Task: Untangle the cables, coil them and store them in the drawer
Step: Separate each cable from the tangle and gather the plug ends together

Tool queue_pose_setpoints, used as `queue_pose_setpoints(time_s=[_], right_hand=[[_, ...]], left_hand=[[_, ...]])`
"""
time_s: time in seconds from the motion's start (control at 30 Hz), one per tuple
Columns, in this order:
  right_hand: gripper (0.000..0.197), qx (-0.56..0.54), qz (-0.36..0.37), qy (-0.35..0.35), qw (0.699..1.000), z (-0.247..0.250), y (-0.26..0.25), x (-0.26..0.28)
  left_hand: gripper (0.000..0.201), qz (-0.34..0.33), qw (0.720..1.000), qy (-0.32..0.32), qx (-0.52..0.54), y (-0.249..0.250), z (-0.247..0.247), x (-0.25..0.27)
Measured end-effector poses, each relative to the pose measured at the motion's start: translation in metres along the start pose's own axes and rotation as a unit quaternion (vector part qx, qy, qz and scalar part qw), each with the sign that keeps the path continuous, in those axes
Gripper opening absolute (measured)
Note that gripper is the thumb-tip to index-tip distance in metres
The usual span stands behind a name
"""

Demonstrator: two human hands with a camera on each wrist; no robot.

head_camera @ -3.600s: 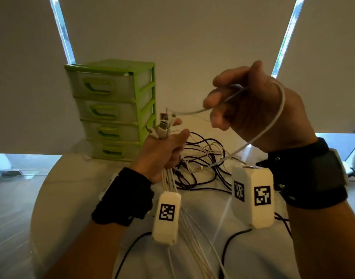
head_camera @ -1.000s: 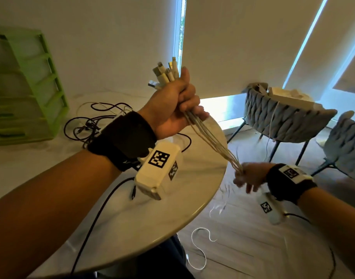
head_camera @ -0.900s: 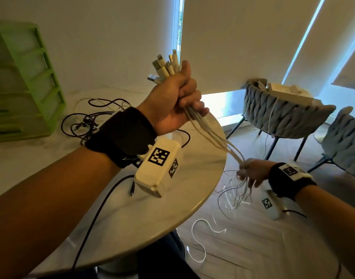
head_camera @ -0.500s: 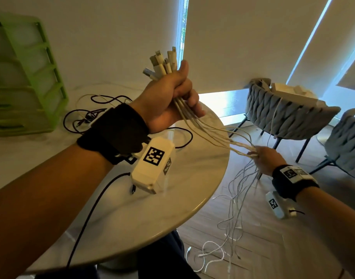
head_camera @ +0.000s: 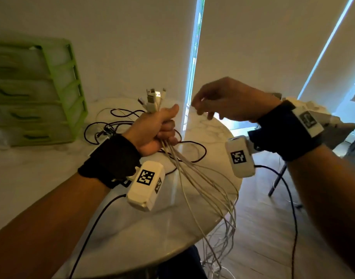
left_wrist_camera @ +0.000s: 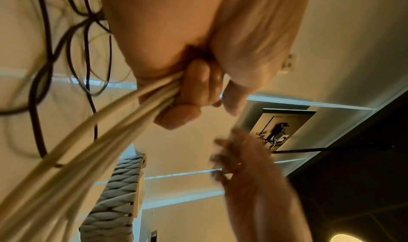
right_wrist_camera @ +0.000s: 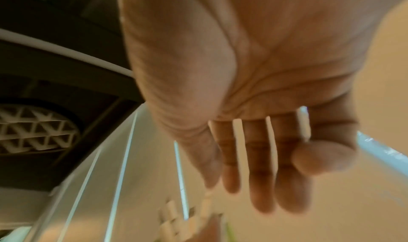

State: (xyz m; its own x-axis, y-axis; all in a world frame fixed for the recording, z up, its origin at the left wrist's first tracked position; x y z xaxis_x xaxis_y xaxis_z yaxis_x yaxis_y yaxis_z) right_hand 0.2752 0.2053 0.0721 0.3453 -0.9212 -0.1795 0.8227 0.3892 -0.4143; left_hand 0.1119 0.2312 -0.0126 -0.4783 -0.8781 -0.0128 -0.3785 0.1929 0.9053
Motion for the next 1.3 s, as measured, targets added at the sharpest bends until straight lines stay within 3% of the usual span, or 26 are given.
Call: queue_pose_setpoints(time_s=[0.07, 0.13, 0.23, 0.33, 0.43, 0.5, 0.6, 0.7, 0.83, 0.9, 1.0, 1.07, 1.1, 1.13, 1.2, 1.3], right_hand=[[0.018, 0.001, 0.052, 0.030, 0.998, -0.014, -0.033, -0.022], [0.028, 0.013, 0.085, 0.015, 0.996, -0.035, -0.056, -0.042], [0.029, 0.006, 0.146, -0.017, 0.989, -0.065, -0.081, -0.058], [0.030, -0.062, 0.199, 0.012, 0.978, -0.075, -0.098, -0.066], [0.027, -0.004, 0.203, -0.033, 0.979, -0.089, -0.110, -0.079], [0.021, 0.034, 0.209, -0.013, 0.977, -0.097, -0.114, -0.089], [0.018, 0.007, 0.212, -0.004, 0.977, -0.104, -0.116, -0.100], [0.021, 0.034, 0.233, -0.056, 0.970, -0.110, -0.123, -0.105], [0.024, 0.074, 0.262, -0.107, 0.956, -0.110, -0.135, -0.111], [0.025, 0.060, 0.270, -0.131, 0.952, -0.114, -0.137, -0.115], [0.029, -0.022, 0.227, -0.215, 0.950, -0.116, -0.129, -0.125], [0.037, -0.172, 0.130, -0.248, 0.944, -0.105, -0.105, -0.140], [0.045, -0.219, 0.065, -0.231, 0.946, -0.097, -0.084, -0.149], [0.048, -0.206, 0.017, -0.190, 0.960, -0.089, -0.060, -0.157], [0.045, -0.031, -0.044, -0.120, 0.991, -0.080, -0.013, -0.170], [0.050, 0.123, -0.117, -0.196, 0.966, -0.101, 0.034, -0.174]], left_hand=[[0.030, 0.006, 1.000, -0.002, -0.015, 0.000, 0.008, 0.006], [0.029, 0.016, 1.000, -0.006, -0.016, 0.001, 0.016, 0.012], [0.050, 0.025, 1.000, 0.006, -0.018, 0.003, 0.037, 0.022], [0.035, 0.031, 0.999, 0.012, -0.017, 0.007, 0.056, 0.032], [0.034, 0.037, 0.999, 0.011, -0.014, 0.010, 0.068, 0.036], [0.035, 0.041, 0.999, 0.017, -0.007, 0.011, 0.074, 0.037], [0.039, 0.008, 0.999, 0.051, -0.004, 0.014, 0.083, 0.037], [0.036, -0.031, 0.995, 0.095, 0.002, 0.015, 0.090, 0.037], [0.047, -0.061, 0.988, 0.134, 0.038, 0.018, 0.100, 0.036], [0.035, -0.075, 0.984, 0.152, 0.047, 0.020, 0.104, 0.037], [0.030, -0.077, 0.980, 0.180, 0.047, 0.022, 0.114, 0.035], [0.029, -0.066, 0.977, 0.191, 0.062, 0.027, 0.127, 0.035], [0.026, -0.066, 0.976, 0.196, 0.070, 0.030, 0.134, 0.036], [0.023, -0.074, 0.973, 0.204, 0.073, 0.034, 0.143, 0.038], [0.022, -0.097, 0.968, 0.221, 0.074, 0.040, 0.160, 0.041], [0.022, -0.105, 0.965, 0.228, 0.074, 0.040, 0.172, 0.039]])
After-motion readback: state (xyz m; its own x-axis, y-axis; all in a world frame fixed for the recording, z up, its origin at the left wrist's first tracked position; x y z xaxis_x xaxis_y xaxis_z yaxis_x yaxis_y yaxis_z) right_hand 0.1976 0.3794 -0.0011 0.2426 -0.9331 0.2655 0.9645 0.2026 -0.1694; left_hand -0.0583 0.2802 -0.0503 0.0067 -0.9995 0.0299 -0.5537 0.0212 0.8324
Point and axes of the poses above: each hand's wrist, its own x-axis away from the middle knuckle, its own z-axis out of the back of the hand, y = z × x, the point moved 3 cm from there along -x, towards the middle knuckle, and after that the axes turned 4 degrees about x, right-handed, at the moved point
